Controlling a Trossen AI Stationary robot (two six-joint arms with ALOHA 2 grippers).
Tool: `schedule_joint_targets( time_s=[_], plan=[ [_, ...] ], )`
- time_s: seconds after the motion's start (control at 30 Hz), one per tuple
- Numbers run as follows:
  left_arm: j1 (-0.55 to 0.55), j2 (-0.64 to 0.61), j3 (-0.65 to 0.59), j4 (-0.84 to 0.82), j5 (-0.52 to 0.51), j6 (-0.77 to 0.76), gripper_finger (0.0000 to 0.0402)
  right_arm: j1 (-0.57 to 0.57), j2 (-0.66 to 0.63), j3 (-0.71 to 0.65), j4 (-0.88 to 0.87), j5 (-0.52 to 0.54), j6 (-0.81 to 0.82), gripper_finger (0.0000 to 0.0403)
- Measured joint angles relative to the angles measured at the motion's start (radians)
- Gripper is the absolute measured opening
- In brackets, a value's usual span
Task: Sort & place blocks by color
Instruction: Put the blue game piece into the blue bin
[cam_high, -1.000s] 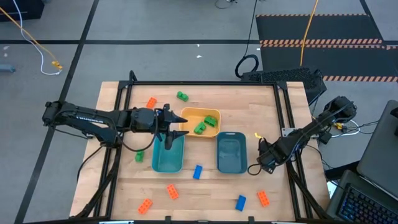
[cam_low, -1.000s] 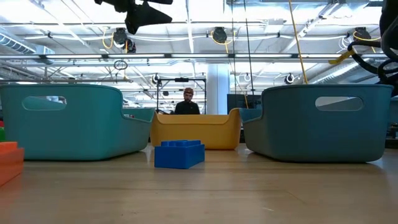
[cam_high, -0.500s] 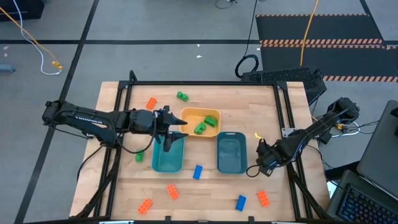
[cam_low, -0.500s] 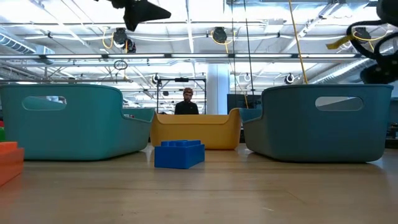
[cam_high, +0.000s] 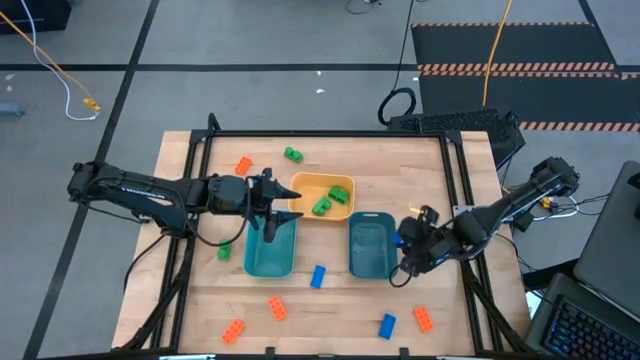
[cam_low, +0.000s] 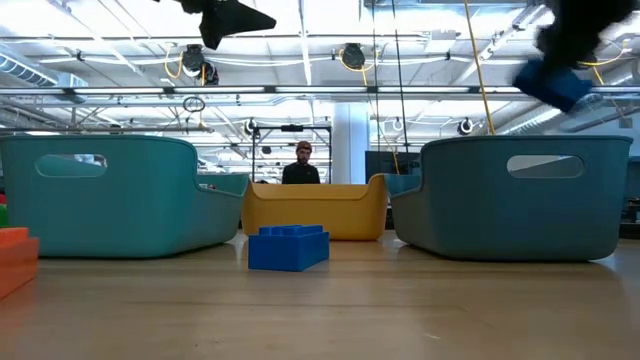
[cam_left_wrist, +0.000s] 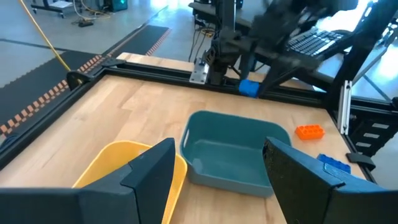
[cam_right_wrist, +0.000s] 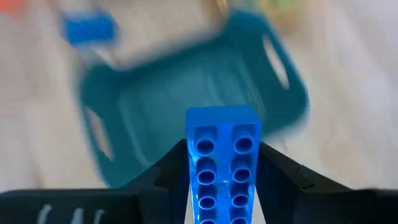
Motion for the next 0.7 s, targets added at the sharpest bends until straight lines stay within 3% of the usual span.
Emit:
schedule_joint_targets(
  time_s=[0.2, 0.5, 0.57, 0.7],
  plan=[
    [0.0, -0.006, 0.0, -0.005, 0.0, -0.005, 0.0243, -0.09, 0.101, 0.028, 0.272, -0.007, -0.242, 0.0131],
    [-0.014, -0.005, 0.0, -0.051, 0.0, -0.018, 0.0243, -0.128, 0.256, 0.028, 0.238, -0.187, -0.263, 0.0132],
    [-0.014, -0.005, 0.0, -0.055, 0.0, -0.016, 0.0243, -0.128, 0.264, 0.028, 0.236, -0.191, -0.295, 0.0154],
    [-0.014, -0.005, 0.0, -0.055, 0.0, -0.027, 0.0243, -0.129, 0.263, 0.028, 0.238, -0.127, -0.33, 0.0242]
  ],
)
